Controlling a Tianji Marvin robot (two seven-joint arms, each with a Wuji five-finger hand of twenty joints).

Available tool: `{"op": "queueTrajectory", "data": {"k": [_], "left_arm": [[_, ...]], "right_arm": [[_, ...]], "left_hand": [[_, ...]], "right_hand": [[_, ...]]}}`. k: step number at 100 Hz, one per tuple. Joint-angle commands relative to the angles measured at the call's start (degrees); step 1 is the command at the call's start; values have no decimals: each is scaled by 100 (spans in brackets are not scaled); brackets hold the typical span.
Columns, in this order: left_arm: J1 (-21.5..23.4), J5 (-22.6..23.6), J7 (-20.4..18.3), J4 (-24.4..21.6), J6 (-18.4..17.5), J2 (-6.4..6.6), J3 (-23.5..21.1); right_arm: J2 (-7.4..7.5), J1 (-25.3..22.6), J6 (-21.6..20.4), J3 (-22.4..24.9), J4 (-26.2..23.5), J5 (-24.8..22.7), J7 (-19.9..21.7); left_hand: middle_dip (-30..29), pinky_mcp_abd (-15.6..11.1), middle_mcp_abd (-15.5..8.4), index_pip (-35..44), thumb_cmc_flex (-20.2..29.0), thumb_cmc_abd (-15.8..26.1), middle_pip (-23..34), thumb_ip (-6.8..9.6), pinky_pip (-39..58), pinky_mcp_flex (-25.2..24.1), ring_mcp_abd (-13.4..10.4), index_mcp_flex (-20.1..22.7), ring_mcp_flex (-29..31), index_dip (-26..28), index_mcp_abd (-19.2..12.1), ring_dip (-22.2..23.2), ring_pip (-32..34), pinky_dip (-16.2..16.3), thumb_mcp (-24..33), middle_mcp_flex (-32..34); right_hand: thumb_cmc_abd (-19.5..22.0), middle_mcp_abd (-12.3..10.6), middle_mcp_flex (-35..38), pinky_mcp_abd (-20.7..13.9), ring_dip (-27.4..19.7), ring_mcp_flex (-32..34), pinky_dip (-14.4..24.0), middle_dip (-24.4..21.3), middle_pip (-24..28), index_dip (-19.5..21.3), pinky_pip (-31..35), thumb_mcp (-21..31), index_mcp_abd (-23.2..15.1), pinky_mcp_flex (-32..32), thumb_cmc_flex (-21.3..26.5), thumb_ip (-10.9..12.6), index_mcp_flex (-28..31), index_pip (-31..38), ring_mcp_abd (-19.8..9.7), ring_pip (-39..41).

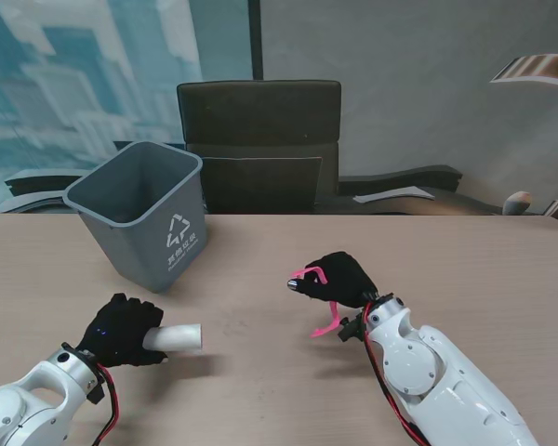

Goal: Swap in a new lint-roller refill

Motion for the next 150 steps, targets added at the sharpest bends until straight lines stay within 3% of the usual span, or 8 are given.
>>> {"op": "queueTrajectory", "data": {"k": [1, 10, 39, 57, 66, 68, 73, 150], "left_arm": [[116, -93, 45, -255, 36, -82, 40], [181, -414, 376, -420, 64, -157, 133], [-276, -2534, 857, -609, 346, -437, 900], [-812, -3717, 1165, -589, 1008, -630, 1581], [-1025, -4215, 1180, -576, 1322, -696, 1818], [-1064, -4326, 1161, -574, 1366, -704, 1859], [-1144, -4551, 1103, -570, 1483, -718, 1956], [-1640, -5139, 386, -302, 1991, -647, 2558]], "right_arm": [[-6, -98, -66, 28, -105, -43, -14], [-1, -149, -120, 86, -161, -121, -67], [-6, -316, -236, 257, -380, -387, -316], [-117, -380, -310, 174, -494, -355, -738], [-176, -392, -413, 100, -519, -419, -1010], [-187, -391, -437, 84, -520, -440, -1065], [-210, -382, -475, 47, -522, -495, -1185], [-323, -238, -505, -153, -447, -597, -1634]], "left_hand": [[207, 136, -129, 1093, 830, 252, 117, 547, 121, 17, 33, 157, 183, 317, -1008, 82, 144, -59, 1175, 264], [271, 128, -111, 1128, 799, 231, 158, 549, 307, 89, 57, 163, 238, 318, -990, 116, 211, 32, 1222, 311], [461, 39, -126, 1287, 763, 322, 251, 522, 381, 92, -4, 30, 196, 278, -972, 177, 343, 41, 1298, 221], [568, -102, -212, 1473, 781, 504, 329, 546, 351, 12, -112, -187, 69, 172, -1022, 186, 397, -32, 1184, 38], [571, -155, -243, 1524, 787, 577, 353, 557, 336, -33, -153, -259, 13, 125, -1042, 182, 403, -58, 1126, -31], [570, -164, -248, 1533, 787, 590, 360, 556, 331, -43, -162, -268, 3, 116, -1048, 182, 406, -63, 1117, -45], [569, -174, -264, 1544, 789, 617, 373, 552, 326, -56, -181, -286, -8, 94, -1055, 182, 413, -69, 1099, -67], [486, -167, -253, 1616, 839, 608, 403, 544, 301, -82, -167, -290, -29, -44, -1067, 149, 406, -120, 1000, -90]], "right_hand": [[391, 242, 303, -1877, 141, -56, 62, 73, 367, 16, 1398, -165, 324, 467, -174, -198, 318, -70, -2450, 851], [642, 229, 299, -1870, 156, -55, 70, 111, 434, 14, 1398, -452, 326, 469, -99, -156, 317, -70, -2460, 850], [1144, 244, 298, -1825, 176, -59, 110, 117, 441, 13, 1398, -743, 346, 472, -189, -143, 300, -77, -2402, 871], [3065, 481, 300, -1479, 218, -74, 357, 212, 441, 5, 1397, -2857, 372, 472, 659, -18, 374, -45, -2067, 951], [3385, 505, 299, -1451, 232, -78, 381, 230, 472, 3, 1398, -2931, 344, 474, 797, -10, 414, -28, -2004, 972], [3617, 508, 302, -1442, 263, -76, 427, 240, 470, -18, 1397, -3709, 342, 475, 1410, 46, 417, -16, -2003, 963], [3726, 513, 300, -1432, 275, -77, 439, 249, 483, -19, 1398, -3897, 343, 476, 1716, 83, 423, 2, -1987, 970], [3818, 477, 298, -1471, 312, -77, 450, 260, 538, -49, 1398, -4028, 348, 483, 1967, 99, 427, 49, -2035, 981]]}}
